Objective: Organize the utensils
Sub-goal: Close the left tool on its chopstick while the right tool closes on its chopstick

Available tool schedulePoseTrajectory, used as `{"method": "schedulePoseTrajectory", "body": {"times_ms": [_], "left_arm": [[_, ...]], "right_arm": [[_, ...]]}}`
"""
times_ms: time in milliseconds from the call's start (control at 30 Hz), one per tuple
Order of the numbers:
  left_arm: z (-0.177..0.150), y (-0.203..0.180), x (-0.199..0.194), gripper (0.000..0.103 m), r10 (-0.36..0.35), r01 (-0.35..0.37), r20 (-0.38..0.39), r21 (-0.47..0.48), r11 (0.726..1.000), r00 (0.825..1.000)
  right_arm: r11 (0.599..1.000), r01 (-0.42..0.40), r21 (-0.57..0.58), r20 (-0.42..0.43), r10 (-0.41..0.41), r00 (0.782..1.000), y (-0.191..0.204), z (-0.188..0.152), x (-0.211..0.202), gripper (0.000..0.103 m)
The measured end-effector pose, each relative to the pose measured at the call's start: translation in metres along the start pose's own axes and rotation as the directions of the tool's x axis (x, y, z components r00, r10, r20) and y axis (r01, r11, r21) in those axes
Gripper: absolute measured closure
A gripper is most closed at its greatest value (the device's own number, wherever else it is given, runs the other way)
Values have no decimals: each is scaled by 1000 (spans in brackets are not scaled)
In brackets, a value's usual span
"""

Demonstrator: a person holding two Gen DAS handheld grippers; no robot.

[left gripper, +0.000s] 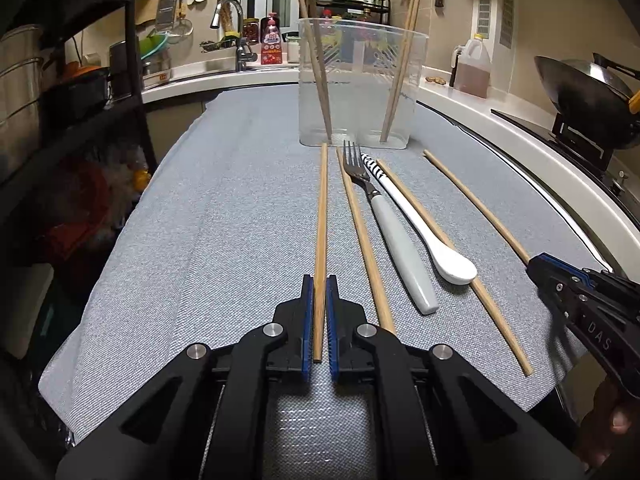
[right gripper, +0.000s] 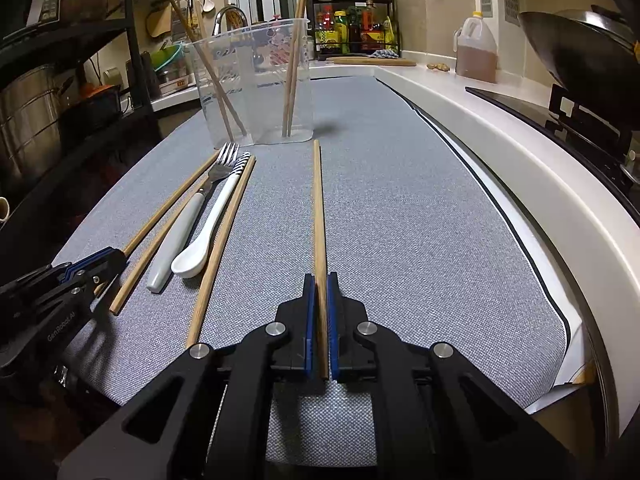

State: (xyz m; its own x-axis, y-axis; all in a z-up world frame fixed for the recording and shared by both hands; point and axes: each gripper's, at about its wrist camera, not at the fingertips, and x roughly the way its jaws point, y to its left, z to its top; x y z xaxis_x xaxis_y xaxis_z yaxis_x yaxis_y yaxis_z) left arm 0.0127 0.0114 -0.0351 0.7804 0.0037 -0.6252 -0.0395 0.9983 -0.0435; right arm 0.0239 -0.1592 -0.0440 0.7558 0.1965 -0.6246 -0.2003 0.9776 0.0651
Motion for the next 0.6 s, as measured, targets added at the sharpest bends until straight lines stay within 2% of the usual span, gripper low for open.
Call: {"method": "schedulePoseTrajectory", "body": {"times_ms": [600], "left_arm": [[0, -4, 2, 97, 4, -4, 4, 12, 1000, 1000]], "right_arm": [[1000, 3, -11, 2, -3, 1000, 1, 0, 0, 96]]}}
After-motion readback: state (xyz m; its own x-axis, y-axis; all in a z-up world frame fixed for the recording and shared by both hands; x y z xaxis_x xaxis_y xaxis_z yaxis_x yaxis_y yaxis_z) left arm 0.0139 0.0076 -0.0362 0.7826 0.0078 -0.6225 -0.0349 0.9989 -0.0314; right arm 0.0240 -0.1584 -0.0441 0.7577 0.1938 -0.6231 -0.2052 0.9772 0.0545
